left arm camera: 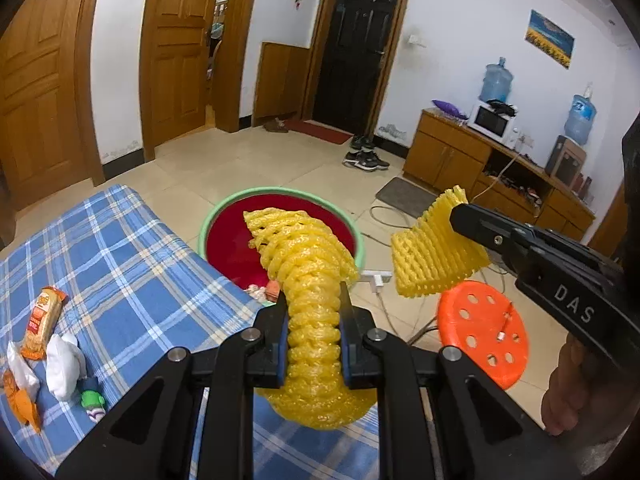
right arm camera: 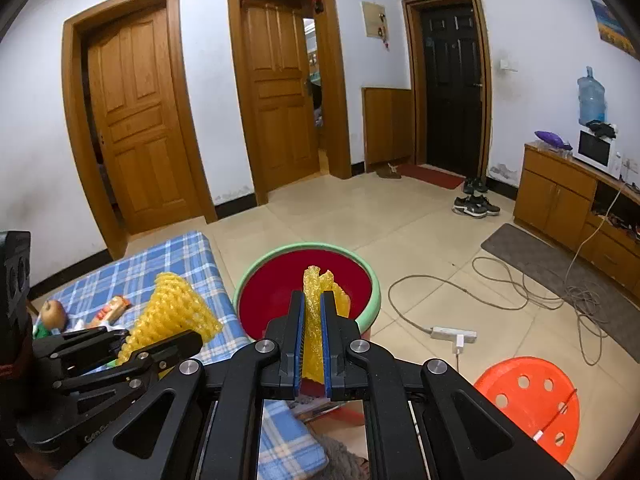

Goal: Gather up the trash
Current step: 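Carry both foam nets over the red bucket and open both tools to drop them, then move both open tools back over the table toward the sock and orange cloth, then grasp the white sock with the right tool while the left grasps the orange cloth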

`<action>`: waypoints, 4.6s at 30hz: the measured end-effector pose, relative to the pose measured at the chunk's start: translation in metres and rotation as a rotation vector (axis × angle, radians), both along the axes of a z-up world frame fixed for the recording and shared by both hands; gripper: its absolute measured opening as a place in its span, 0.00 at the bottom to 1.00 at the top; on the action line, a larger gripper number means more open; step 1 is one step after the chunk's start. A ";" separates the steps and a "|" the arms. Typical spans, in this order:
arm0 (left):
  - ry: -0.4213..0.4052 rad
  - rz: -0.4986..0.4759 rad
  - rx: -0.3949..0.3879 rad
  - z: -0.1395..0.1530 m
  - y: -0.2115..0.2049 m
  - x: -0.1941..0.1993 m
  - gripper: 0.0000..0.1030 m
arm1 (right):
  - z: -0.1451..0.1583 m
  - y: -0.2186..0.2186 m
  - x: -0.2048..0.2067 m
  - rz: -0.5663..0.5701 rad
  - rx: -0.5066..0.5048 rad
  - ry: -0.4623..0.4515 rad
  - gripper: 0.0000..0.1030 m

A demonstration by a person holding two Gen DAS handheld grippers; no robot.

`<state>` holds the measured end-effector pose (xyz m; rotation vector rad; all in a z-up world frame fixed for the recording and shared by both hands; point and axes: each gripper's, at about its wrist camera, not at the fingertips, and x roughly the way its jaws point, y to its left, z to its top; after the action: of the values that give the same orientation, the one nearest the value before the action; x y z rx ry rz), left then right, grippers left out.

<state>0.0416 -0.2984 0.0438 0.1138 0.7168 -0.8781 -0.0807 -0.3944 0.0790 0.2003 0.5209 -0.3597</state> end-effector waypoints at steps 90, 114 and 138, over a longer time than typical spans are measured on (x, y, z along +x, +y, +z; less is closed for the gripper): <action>0.049 0.400 0.068 -0.031 0.144 0.044 0.75 | -0.041 0.043 0.072 0.093 0.072 0.154 0.55; 0.091 0.840 -0.010 -0.044 0.368 -0.006 0.75 | -0.055 0.235 0.144 0.540 0.094 0.163 0.55; 0.167 0.733 -0.020 -0.086 0.334 0.044 0.75 | -0.097 0.231 0.196 0.555 0.048 0.274 0.48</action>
<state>0.0855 0.0353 -0.0424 -0.2347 0.8252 -0.1917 0.1157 -0.1634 -0.0185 0.0459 0.8283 0.1703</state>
